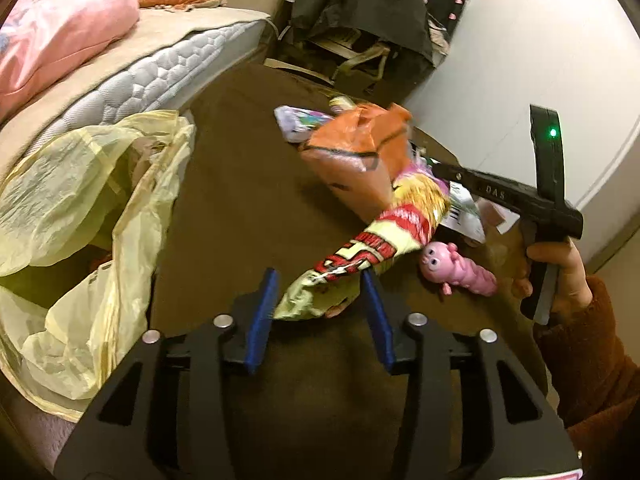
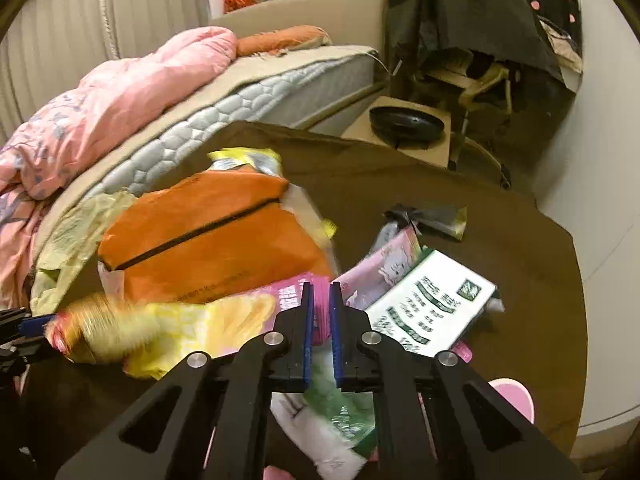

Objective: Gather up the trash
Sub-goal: 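Grasp the yellow-red snack bag with the left tool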

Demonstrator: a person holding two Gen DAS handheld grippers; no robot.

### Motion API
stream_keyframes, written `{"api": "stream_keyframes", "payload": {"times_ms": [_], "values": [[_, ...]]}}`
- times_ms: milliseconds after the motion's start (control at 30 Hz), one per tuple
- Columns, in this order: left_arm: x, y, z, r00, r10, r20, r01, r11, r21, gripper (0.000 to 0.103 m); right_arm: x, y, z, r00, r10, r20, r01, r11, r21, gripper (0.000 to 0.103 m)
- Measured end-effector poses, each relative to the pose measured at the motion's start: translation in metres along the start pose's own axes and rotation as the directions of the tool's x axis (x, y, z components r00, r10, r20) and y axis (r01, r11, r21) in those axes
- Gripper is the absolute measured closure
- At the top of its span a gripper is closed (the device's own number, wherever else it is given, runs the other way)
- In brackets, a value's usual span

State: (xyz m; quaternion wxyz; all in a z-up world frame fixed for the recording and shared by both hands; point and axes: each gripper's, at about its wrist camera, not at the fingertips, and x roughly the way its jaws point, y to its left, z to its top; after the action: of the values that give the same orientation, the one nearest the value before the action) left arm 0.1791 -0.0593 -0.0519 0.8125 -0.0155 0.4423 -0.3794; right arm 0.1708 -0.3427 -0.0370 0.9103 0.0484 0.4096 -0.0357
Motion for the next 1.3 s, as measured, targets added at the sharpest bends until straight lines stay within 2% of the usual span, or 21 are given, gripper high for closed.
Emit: {"api": "stream_keyframes", "payload": {"times_ms": [200, 400, 467, 567, 600, 733, 800, 900, 1000, 1100, 1200, 1233, 1267, 1300], "values": [[-0.003, -0.024, -0.001, 1.0, -0.008, -0.008, 0.009, 0.992, 0.123, 0.055, -0.025, 0.002, -0.003, 0.999, -0.006, 0.051, 0.007, 1.0, -0.013, 0.096], [0.011, -0.035, 0.007, 0.999, 0.014, -0.031, -0.008, 0.985, 0.172, 0.055, -0.032, 0.002, -0.01, 0.999, -0.002, 0.049, 0.003, 1.0, -0.026, 0.093], [0.014, -0.035, 0.009, 0.999, 0.018, -0.036, -0.012, 0.987, 0.158, 0.055, -0.033, 0.004, -0.014, 0.999, 0.022, 0.04, -0.02, 0.999, -0.04, 0.073], [0.009, -0.038, 0.009, 1.0, 0.009, -0.024, -0.005, 0.987, 0.163, 0.055, -0.033, 0.005, -0.021, 0.997, 0.068, 0.023, -0.068, 0.997, -0.029, 0.061], [0.006, -0.039, 0.008, 1.0, 0.009, -0.022, -0.005, 0.985, 0.172, 0.055, -0.033, 0.006, -0.025, 0.998, 0.065, 0.013, -0.064, 0.998, -0.018, 0.06], [0.001, -0.037, 0.008, 1.0, 0.011, -0.02, -0.007, 0.983, 0.181, 0.055, -0.037, 0.008, -0.041, 0.997, 0.081, 0.012, -0.082, 0.993, 0.088, 0.06], [0.0, -0.034, 0.008, 1.0, 0.016, -0.018, -0.012, 0.985, 0.172, 0.055, -0.035, 0.008, -0.045, 0.993, 0.119, 0.02, -0.121, 0.978, 0.168, 0.06], [-0.003, -0.026, 0.008, 1.0, 0.021, -0.008, -0.019, 0.989, 0.144, 0.055, -0.028, 0.009, -0.046, 0.994, 0.104, 0.023, -0.107, 0.965, 0.238, 0.06], [-0.009, -0.019, 0.005, 1.0, 0.019, 0.003, -0.02, 0.992, 0.125, 0.055, -0.014, 0.017, -0.042, 0.994, 0.106, 0.012, -0.105, 0.962, 0.253, 0.06], [-0.013, -0.014, 0.002, 1.0, 0.015, 0.007, -0.016, 0.993, 0.118, 0.055, 0.006, 0.029, -0.035, 0.996, 0.091, -0.019, -0.084, 0.971, 0.223, 0.06], [-0.015, -0.013, 0.0, 1.0, 0.007, 0.004, -0.008, 0.992, 0.127, 0.055, 0.014, 0.036, -0.032, 0.997, 0.074, -0.012, -0.07, 0.978, 0.197, 0.06], [-0.016, -0.013, -0.001, 1.0, 0.003, 0.001, -0.003, 0.991, 0.132, 0.055, 0.014, 0.036, -0.031, 0.996, 0.088, -0.005, -0.085, 0.977, 0.197, 0.064], [-0.016, -0.014, -0.002, 1.0, -0.001, -0.002, 0.001, 0.99, 0.138, 0.055, 0.013, 0.036, -0.031, 0.994, 0.107, 0.004, -0.106, 0.974, 0.198, 0.083], [-0.015, -0.015, -0.003, 1.0, -0.007, -0.008, 0.008, 0.989, 0.148, 0.055, 0.011, 0.036, -0.03, 0.992, 0.123, 0.01, -0.123, 0.973, 0.195, 0.09]]}}
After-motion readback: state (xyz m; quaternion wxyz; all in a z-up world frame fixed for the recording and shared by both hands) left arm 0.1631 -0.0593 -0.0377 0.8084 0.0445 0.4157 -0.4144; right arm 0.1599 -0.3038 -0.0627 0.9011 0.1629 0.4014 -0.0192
